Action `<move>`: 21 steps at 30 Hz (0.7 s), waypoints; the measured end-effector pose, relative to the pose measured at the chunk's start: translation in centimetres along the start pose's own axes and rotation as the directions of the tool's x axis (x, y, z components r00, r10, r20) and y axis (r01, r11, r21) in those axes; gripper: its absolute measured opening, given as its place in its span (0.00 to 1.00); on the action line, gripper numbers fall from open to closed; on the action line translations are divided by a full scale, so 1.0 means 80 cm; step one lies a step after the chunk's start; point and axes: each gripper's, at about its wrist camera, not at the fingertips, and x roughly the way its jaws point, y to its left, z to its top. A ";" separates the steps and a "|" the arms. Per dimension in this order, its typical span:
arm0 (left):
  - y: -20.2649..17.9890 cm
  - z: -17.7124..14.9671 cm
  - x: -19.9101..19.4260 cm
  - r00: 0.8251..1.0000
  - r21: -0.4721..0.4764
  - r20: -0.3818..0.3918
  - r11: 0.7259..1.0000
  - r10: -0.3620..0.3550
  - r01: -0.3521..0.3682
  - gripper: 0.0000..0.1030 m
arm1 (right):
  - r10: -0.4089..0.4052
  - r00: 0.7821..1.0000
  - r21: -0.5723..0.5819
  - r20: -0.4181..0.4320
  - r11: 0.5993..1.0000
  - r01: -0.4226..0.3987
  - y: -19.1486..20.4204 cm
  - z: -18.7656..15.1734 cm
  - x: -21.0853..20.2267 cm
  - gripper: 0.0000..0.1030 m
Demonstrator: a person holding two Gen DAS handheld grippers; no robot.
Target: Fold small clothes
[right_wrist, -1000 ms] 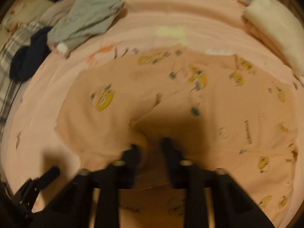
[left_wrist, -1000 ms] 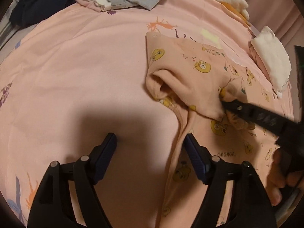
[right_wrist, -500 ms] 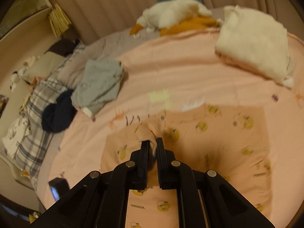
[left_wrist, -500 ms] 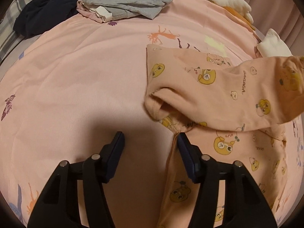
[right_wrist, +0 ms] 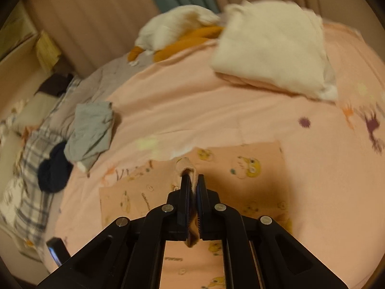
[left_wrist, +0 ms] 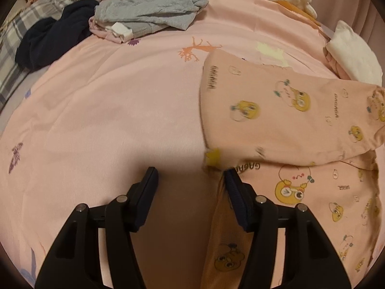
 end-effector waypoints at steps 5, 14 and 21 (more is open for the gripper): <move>-0.014 0.006 0.003 1.000 0.049 0.030 0.999 0.009 -0.010 0.34 | 0.033 0.994 0.043 0.102 0.998 -0.037 -0.036 0.031 -0.039 0.06; -0.022 -0.001 -0.007 0.998 0.088 0.025 0.994 0.060 -0.062 0.33 | -0.155 0.986 0.109 -0.068 0.981 0.161 -0.141 -0.005 0.037 0.03; -0.029 -0.004 -0.046 0.998 0.177 0.050 0.984 0.024 -0.032 0.33 | -0.054 0.999 -0.015 0.005 0.998 0.054 -0.092 -0.001 0.005 0.03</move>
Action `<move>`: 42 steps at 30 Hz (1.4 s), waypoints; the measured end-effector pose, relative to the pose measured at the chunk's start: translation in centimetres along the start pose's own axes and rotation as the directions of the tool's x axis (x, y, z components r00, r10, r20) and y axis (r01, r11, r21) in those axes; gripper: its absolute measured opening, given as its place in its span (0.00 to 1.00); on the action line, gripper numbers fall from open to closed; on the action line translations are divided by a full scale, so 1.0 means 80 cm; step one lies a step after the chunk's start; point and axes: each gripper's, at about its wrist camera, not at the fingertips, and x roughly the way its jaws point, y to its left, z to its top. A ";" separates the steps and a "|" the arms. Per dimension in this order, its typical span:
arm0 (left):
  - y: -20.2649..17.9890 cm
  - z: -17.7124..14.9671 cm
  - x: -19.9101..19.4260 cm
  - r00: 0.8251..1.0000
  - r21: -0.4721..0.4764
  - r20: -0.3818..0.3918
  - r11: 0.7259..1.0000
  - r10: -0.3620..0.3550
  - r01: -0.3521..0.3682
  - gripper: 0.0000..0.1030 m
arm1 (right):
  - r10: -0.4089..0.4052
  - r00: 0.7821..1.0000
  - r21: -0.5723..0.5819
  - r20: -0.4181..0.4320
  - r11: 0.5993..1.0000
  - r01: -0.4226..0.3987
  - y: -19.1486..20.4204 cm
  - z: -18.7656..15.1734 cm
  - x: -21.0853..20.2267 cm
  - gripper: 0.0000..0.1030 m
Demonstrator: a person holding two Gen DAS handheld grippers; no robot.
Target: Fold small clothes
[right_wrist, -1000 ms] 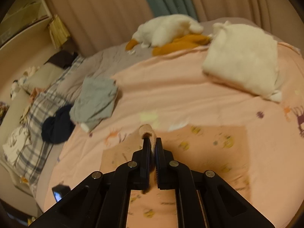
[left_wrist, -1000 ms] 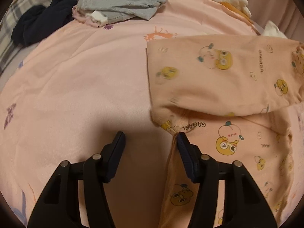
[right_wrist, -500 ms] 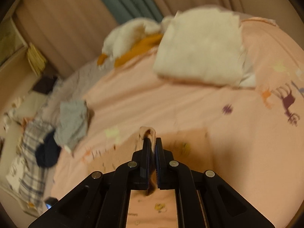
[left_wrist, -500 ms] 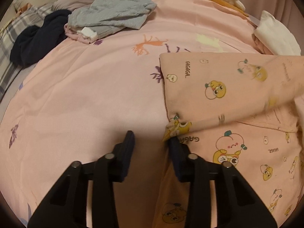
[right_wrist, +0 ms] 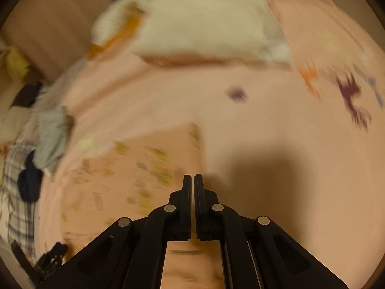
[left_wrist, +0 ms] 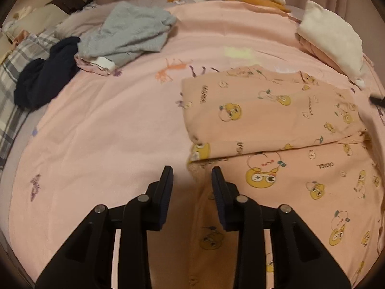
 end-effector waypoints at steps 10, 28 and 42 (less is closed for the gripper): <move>0.009 -0.036 0.021 0.996 -0.014 -0.072 0.999 0.051 -0.052 0.36 | 0.010 0.981 -0.051 -0.194 0.998 -0.020 0.002 -0.094 0.045 0.00; 0.082 -0.175 -0.069 0.795 -0.474 -0.173 0.757 -0.581 0.450 0.72 | 0.134 0.929 0.119 -0.344 0.988 -0.099 -0.098 -0.221 -0.106 0.56; 0.048 -0.218 -0.114 0.803 -0.376 -0.185 0.796 -0.566 0.475 0.63 | 0.197 0.924 0.034 -0.326 0.980 -0.197 -0.062 -0.281 -0.120 0.48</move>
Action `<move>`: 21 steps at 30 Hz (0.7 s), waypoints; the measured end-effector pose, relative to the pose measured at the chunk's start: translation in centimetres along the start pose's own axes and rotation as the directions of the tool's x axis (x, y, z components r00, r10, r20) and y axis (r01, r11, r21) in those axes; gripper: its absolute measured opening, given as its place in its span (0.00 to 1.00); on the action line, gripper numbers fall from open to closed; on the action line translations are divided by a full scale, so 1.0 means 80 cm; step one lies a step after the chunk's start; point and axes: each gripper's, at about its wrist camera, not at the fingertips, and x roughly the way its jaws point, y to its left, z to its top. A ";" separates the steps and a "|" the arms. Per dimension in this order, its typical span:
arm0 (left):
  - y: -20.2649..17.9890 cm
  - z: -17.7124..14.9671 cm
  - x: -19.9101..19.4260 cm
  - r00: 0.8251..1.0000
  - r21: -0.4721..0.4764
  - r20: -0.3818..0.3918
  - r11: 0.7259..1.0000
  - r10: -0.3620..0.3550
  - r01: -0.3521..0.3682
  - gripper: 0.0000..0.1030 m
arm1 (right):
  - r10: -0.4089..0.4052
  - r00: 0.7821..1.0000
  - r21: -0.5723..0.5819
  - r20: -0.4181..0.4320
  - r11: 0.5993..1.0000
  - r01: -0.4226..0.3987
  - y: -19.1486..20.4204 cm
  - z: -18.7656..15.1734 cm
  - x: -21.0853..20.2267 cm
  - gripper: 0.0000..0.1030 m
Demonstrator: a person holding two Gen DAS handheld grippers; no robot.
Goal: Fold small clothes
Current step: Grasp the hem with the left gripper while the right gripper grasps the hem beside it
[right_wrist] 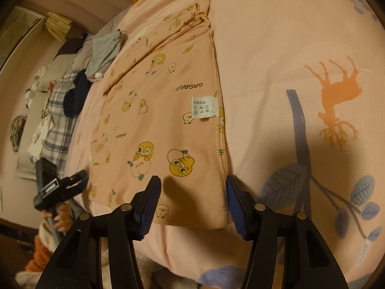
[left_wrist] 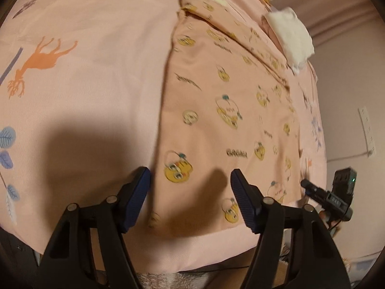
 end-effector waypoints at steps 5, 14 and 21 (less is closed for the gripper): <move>-0.012 -0.005 0.010 0.991 0.068 0.007 0.989 0.132 -0.133 0.39 | -0.066 0.998 -0.031 0.009 0.997 0.066 0.001 -0.006 0.002 0.33; -0.019 -0.004 0.017 0.977 0.113 0.047 0.971 0.207 -0.211 0.25 | -0.153 0.988 -0.070 0.034 0.985 0.155 -0.002 -0.010 0.003 0.10; -0.041 -0.004 0.018 0.966 0.178 0.095 0.951 0.239 -0.253 0.09 | -0.207 0.976 -0.129 0.074 0.968 0.215 0.020 -0.011 -0.003 0.06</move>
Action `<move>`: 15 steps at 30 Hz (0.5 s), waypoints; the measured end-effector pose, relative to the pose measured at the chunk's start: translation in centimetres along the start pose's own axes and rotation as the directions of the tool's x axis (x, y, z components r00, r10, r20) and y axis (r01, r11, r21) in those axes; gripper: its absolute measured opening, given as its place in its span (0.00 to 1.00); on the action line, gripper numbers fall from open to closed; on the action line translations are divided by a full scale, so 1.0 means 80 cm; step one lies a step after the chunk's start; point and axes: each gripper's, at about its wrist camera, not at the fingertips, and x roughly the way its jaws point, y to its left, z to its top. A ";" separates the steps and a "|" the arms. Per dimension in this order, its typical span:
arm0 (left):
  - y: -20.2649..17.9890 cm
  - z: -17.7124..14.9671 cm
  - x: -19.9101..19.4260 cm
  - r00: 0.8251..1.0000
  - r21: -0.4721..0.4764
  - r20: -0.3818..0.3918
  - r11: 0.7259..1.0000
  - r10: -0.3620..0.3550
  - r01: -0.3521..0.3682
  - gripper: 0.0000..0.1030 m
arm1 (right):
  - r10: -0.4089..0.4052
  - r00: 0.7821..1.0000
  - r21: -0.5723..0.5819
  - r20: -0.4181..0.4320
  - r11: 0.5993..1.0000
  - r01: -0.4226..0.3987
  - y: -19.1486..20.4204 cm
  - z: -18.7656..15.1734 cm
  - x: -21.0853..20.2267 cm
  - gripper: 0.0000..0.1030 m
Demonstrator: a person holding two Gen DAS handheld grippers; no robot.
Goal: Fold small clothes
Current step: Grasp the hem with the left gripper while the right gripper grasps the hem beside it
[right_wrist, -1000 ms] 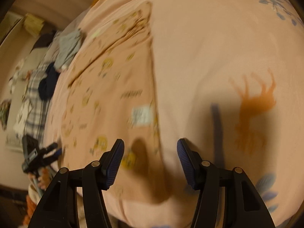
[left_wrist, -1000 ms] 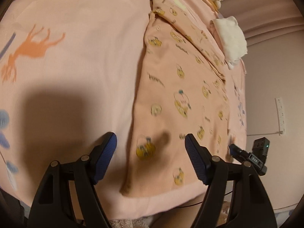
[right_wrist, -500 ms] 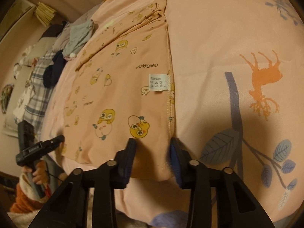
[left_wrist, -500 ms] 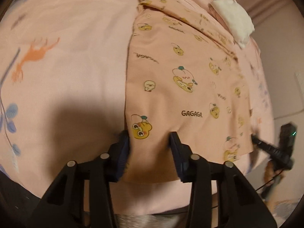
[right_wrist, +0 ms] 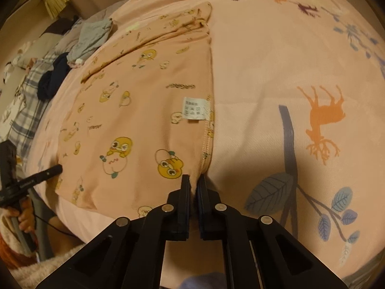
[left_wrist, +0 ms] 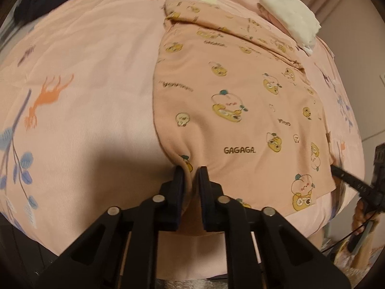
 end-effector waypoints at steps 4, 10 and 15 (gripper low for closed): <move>-0.011 0.014 -0.008 0.999 0.033 0.039 0.999 -0.017 0.015 0.07 | 0.059 0.997 0.011 0.058 0.998 -0.059 0.003 0.014 -0.020 0.06; -0.022 0.060 -0.036 0.985 0.015 0.141 0.995 -0.097 0.096 0.06 | 0.119 0.979 -0.010 0.166 0.993 -0.119 0.014 0.049 -0.060 0.06; -0.019 0.102 -0.047 0.968 -0.043 0.208 0.987 -0.141 0.153 0.05 | 0.139 0.963 -0.004 0.230 0.990 -0.142 0.022 0.084 -0.073 0.06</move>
